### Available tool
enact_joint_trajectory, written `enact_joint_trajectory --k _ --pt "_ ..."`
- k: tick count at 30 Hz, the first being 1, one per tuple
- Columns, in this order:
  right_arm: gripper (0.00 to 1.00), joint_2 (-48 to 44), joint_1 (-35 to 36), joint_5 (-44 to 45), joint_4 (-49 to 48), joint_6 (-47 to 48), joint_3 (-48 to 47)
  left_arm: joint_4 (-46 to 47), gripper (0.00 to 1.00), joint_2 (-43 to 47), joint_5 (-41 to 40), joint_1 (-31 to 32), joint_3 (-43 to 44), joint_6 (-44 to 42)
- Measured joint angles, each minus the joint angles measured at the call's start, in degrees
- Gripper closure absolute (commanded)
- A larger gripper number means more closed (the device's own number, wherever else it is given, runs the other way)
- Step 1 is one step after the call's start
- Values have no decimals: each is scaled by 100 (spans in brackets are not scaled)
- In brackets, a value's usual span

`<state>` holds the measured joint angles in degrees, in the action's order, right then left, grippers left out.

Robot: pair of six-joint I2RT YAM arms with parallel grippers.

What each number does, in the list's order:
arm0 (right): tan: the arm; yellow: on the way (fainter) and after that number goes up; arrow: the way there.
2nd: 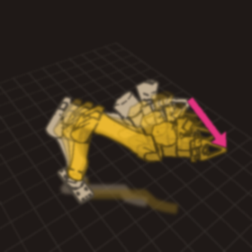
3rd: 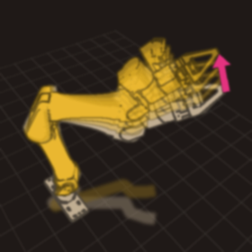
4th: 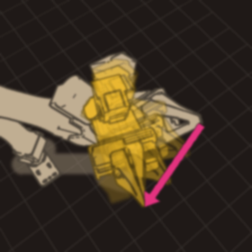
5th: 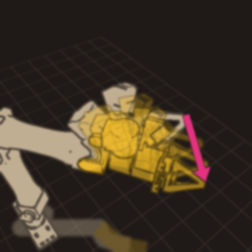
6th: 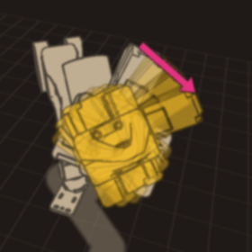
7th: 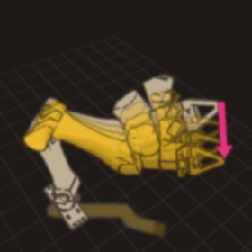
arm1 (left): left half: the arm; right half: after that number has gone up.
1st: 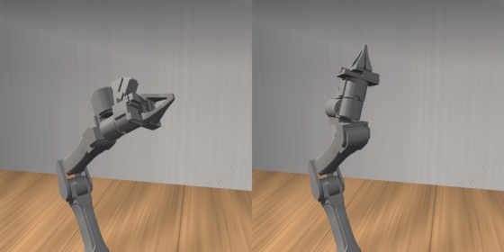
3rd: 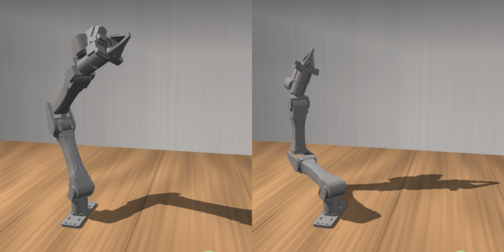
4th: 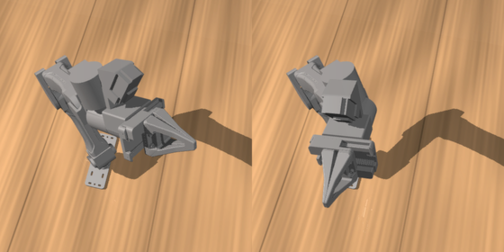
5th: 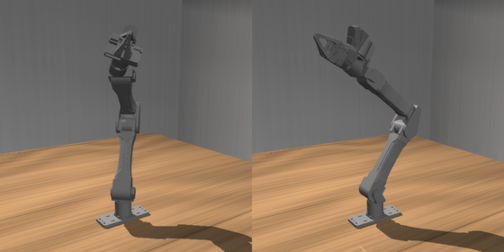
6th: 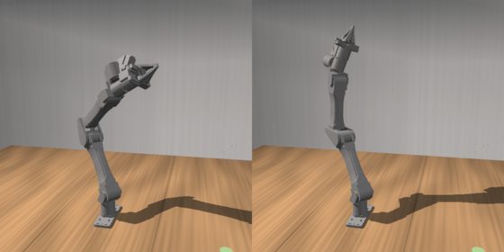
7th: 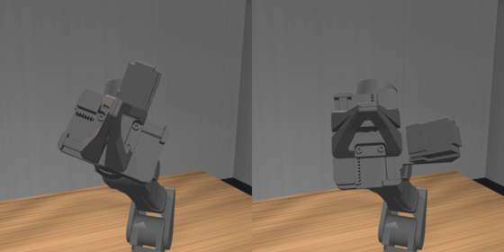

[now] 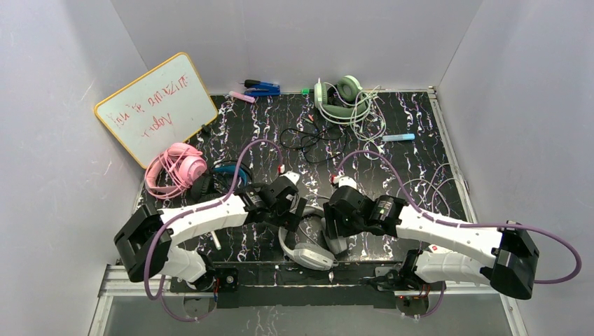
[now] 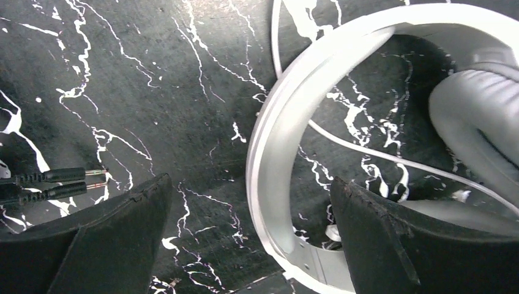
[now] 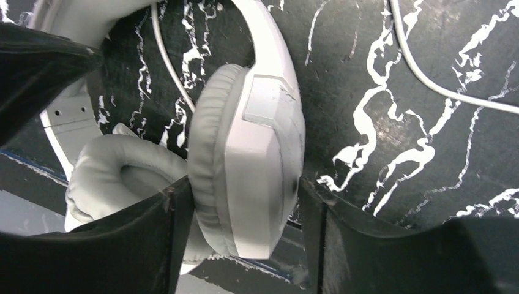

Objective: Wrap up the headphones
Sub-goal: Place the headphones at the corner of the board, then pick up the headphones from the corner of the board.

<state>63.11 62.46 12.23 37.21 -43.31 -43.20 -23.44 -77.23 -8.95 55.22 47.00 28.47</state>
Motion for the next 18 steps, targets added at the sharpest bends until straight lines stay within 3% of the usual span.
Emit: enact_joint_trajectory --k 5,10,18 --pt "43 -72 20 31 -289 116 155 -39 3 -203 -291 146 52 -59" --pt "49 -160 22 24 -382 195 234 -17 37 -422 -404 262 87 -142" --pt "50 -470 26 -7 -439 393 356 -79 42 -883 -557 372 214 -186"
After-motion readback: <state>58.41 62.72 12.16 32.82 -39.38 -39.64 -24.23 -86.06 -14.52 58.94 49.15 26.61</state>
